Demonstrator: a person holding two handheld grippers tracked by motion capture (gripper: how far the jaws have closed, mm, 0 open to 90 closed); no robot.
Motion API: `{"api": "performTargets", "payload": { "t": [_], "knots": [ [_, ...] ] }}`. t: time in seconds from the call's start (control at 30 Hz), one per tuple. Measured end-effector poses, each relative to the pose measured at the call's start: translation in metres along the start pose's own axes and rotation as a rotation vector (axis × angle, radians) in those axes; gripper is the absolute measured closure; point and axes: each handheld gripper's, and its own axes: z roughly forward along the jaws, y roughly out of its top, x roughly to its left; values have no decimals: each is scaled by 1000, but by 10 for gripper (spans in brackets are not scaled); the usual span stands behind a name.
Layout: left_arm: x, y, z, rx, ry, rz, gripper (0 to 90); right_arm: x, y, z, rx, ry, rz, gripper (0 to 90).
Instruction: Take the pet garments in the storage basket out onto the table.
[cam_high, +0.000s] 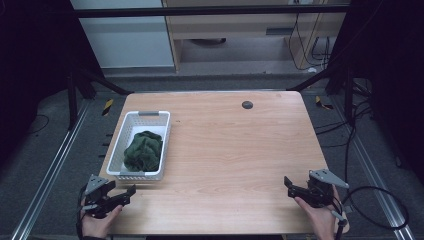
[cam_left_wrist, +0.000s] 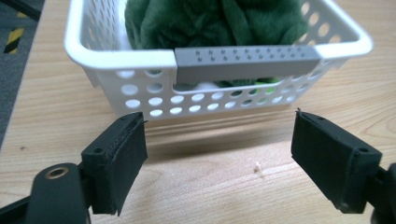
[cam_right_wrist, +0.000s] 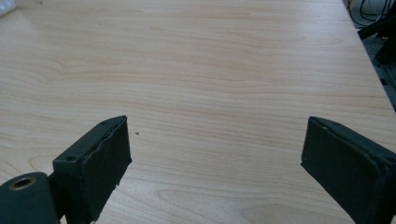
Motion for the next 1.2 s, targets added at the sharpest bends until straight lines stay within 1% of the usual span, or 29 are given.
{"api": "performTargets", "payload": {
  "t": [0.03,0.13,0.17,0.27,0.47,0.5,0.53,0.6,0.7,0.87,0.93,1.0,1.2],
  "knots": [
    [0,1,-4,-18,0,-2,176,-2,0,-2,-8,-1,10,72],
    [1,2,-8,-34,5,-5,176,-4,1,-3,-18,1,21,63],
    [1,3,-10,-39,9,-5,177,-6,1,-3,-23,-3,17,54],
    [3,5,-16,-54,8,-14,177,-9,1,-4,-25,-11,40,48],
    [3,8,-22,-79,10,-22,177,-8,2,-4,-21,-10,31,44],
    [3,8,-23,-81,10,-23,177,-7,2,-3,-17,-17,26,43],
    [3,9,-26,-91,9,-25,177,-7,2,-3,-16,-14,28,44],
    [3,10,-27,-94,12,-24,176,-7,2,-3,-14,-14,29,45],
    [4,12,-29,-108,3,-33,175,-7,2,-3,-11,-12,29,46],
    [5,20,-34,-125,4,-30,170,-5,2,-3,-12,3,23,41],
    [4,24,-35,-128,-2,-30,170,-2,3,-3,-14,18,19,33],
    [4,26,-35,-129,-2,-28,170,-1,3,-3,-16,18,11,28],
    [2,36,-37,-146,-19,-15,170,-1,3,-2,-6,23,18,23]
  ]
}}
